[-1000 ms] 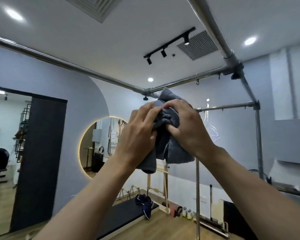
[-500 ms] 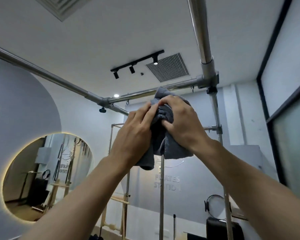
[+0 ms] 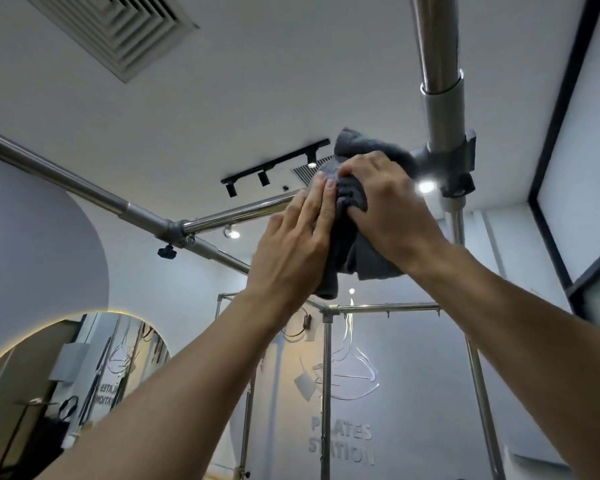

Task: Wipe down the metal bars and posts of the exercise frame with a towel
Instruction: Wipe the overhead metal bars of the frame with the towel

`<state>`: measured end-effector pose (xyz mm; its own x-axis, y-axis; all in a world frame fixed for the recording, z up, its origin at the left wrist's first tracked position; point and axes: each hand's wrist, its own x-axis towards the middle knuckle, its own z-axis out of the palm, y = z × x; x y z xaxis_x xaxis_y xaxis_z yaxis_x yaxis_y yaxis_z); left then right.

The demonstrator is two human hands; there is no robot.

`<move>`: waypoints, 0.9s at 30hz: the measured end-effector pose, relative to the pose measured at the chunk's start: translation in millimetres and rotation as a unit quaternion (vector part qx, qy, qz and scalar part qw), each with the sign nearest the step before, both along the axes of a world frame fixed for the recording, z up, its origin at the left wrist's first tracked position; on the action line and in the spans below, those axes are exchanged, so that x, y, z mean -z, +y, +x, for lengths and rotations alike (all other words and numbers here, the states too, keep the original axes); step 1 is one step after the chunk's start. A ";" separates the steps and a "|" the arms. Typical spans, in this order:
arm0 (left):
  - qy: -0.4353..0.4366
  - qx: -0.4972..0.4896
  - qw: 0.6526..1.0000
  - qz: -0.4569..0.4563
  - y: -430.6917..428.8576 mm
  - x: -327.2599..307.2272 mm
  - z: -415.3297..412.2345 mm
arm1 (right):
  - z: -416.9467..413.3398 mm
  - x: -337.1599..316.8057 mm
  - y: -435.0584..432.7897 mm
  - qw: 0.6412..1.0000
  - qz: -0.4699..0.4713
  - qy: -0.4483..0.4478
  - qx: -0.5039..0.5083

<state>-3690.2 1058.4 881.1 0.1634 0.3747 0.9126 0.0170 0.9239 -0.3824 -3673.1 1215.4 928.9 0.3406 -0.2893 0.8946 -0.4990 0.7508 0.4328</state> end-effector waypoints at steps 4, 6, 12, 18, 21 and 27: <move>-0.067 -0.011 0.997 0.042 10.4 -23.3 -17.2 | -23.0 -31.6 -2.6 0.996 -0.043 0.056 0.059; -0.082 -0.012 0.994 0.067 10.0 -32.5 -29.5 | -39.3 -37.1 -13.0 0.990 -0.057 0.044 0.123; -0.121 -0.007 0.992 0.046 -10.1 -28.2 -63.6 | -65.0 -26.4 -5.4 0.982 -0.031 0.000 0.186; -0.086 0.080 0.989 0.093 -17.6 -48.7 -67.4 | -56.4 -60.3 -44.2 0.986 -0.050 -0.001 0.157; -0.085 0.067 0.989 0.101 -31.6 -50.5 -73.1 | -55.4 -65.1 -52.7 0.985 -0.014 -0.004 0.172; -0.056 0.073 0.995 0.038 -30.3 -52.5 -72.8 | -45.8 -71.7 -30.8 0.975 -0.040 0.032 0.217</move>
